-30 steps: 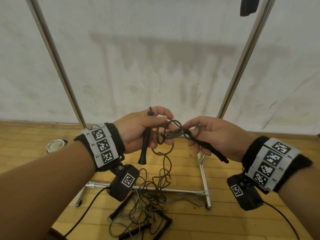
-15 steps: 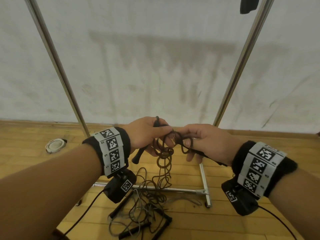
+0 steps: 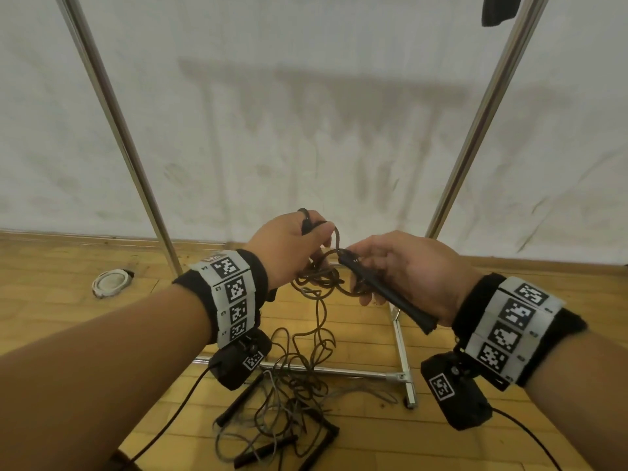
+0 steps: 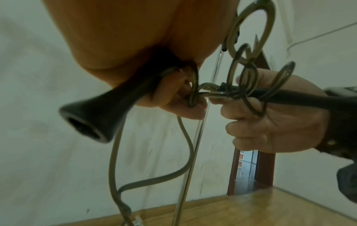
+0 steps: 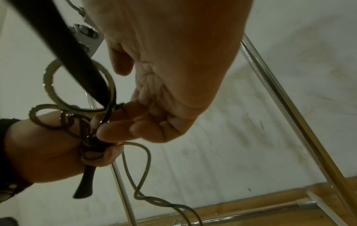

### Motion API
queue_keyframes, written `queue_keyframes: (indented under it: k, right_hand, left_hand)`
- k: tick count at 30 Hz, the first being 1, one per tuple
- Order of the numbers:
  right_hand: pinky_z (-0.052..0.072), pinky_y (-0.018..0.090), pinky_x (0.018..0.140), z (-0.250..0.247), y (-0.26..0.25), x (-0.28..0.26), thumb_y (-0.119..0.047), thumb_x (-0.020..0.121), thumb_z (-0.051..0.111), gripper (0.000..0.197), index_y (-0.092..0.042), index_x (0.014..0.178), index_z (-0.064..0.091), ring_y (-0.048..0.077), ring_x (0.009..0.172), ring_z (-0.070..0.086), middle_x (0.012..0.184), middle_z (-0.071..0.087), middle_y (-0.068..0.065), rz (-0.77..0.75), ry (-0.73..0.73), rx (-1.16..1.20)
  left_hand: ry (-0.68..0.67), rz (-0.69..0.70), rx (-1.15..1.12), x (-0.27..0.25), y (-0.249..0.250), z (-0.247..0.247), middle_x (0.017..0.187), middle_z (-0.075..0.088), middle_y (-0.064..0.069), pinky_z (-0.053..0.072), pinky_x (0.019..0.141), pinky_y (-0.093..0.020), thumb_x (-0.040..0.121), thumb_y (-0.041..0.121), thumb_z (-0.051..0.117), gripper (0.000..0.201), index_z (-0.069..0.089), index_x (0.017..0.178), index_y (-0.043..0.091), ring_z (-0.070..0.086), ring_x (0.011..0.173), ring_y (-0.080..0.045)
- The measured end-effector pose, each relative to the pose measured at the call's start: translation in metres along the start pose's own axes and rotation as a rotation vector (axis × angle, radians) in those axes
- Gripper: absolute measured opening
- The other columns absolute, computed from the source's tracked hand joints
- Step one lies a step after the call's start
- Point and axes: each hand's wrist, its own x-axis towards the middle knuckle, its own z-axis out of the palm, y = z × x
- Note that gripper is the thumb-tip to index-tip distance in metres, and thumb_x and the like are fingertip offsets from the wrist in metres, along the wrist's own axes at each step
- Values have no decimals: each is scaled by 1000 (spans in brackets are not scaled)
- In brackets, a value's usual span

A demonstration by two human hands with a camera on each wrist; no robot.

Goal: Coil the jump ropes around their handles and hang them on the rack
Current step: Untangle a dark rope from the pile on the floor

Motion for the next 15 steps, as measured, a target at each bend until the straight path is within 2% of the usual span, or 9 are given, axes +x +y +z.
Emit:
queue_keyframes:
  k: [2,5,8,10,12,15]
  right_hand:
    - [56,24,68,2,1,1,-36,106,50,33,-13,106,74,18,80,73,91,77,8,-17,17,-133]
    - [50,16,55,8,2,4,-14,100,62,12,-8,105,71,8,63,68,84,75,7,2,11,-182]
    - [42,23,52,12,5,7,-14,100,62,14,-9,113,63,20,59,58,89,75,12,-16,92,-198]
    - [49,28,52,13,6,8,-15,101,62,16,-8,114,58,21,58,59,87,72,16,-49,120,-193]
    - [55,32,53,16,5,8,-14,101,61,16,-8,115,55,22,59,65,88,70,23,-62,122,-182]
    - [58,34,53,21,4,10,-8,103,57,16,-12,118,54,26,60,68,97,67,27,-86,147,-133]
  left_hand:
    - [-10,50,44,-1,1,1,80,78,3,45,51,-11,108,44,52,21,66,98,33,70,63,-3]
    - [-64,105,78,-3,1,2,77,75,5,39,41,-8,108,45,52,20,66,98,35,61,50,4]
    - [-161,131,53,-5,-1,0,76,77,9,42,45,-9,105,49,56,18,67,100,36,64,52,1]
    - [-236,109,11,-5,-2,-1,75,78,5,43,45,-11,100,54,64,21,69,100,33,65,54,-2]
    - [-288,59,-56,-5,-3,1,73,77,1,44,46,-14,94,52,74,24,71,102,30,65,56,-5]
    - [-341,5,-16,-1,-7,1,66,71,8,44,48,-17,87,47,83,28,71,101,26,62,56,-5]
